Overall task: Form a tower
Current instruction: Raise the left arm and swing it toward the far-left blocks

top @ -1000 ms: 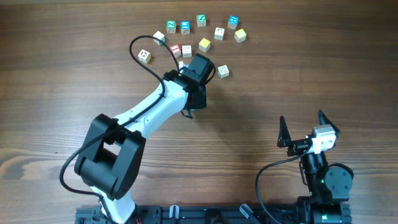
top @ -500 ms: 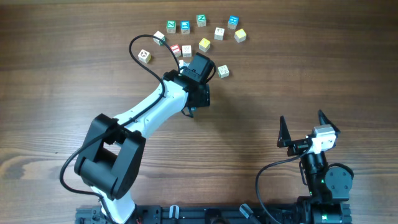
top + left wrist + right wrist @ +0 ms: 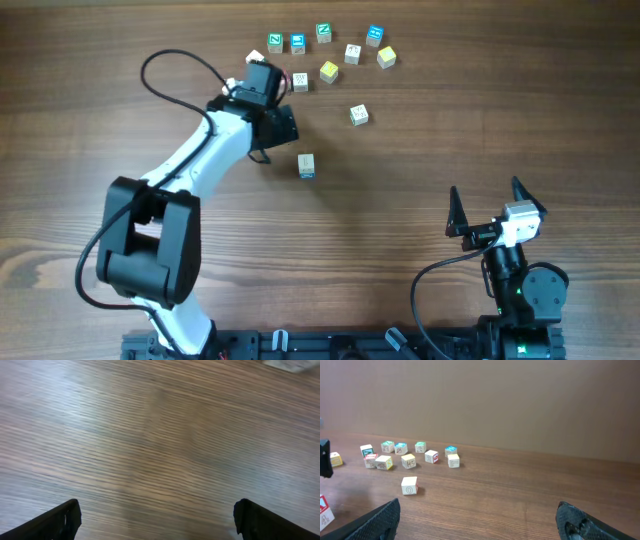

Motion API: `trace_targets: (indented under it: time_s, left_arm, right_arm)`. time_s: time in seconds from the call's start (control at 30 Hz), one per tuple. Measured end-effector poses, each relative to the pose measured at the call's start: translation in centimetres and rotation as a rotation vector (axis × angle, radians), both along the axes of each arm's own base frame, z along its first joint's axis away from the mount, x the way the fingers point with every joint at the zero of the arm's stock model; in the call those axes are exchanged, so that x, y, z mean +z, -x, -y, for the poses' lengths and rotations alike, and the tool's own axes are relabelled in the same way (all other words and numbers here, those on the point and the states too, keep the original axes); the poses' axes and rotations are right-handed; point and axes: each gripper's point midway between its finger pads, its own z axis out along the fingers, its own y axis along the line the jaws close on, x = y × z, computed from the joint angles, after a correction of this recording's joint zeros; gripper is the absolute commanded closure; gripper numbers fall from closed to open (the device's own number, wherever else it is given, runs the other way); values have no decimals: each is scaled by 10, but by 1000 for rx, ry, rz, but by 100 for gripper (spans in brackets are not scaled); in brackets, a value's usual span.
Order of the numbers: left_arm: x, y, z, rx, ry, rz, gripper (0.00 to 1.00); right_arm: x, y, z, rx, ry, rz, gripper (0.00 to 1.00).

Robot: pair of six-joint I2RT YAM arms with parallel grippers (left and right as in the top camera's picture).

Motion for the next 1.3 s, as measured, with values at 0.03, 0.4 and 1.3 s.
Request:
trace_targets:
  time_s: [0.03,0.4,1.3]
  left_arm:
    - [-1,0,-6,14,-2,-7,0]
    - [-6,9,-82,189,-39,-88,0]
    - [-8,17,-112,253,-66,-120,96]
  right_arm:
    - [0,0,0,0,0,0,0]
    - [0,0,0,0,0,0,0]
    - [0,0,0,0,0,0,0]
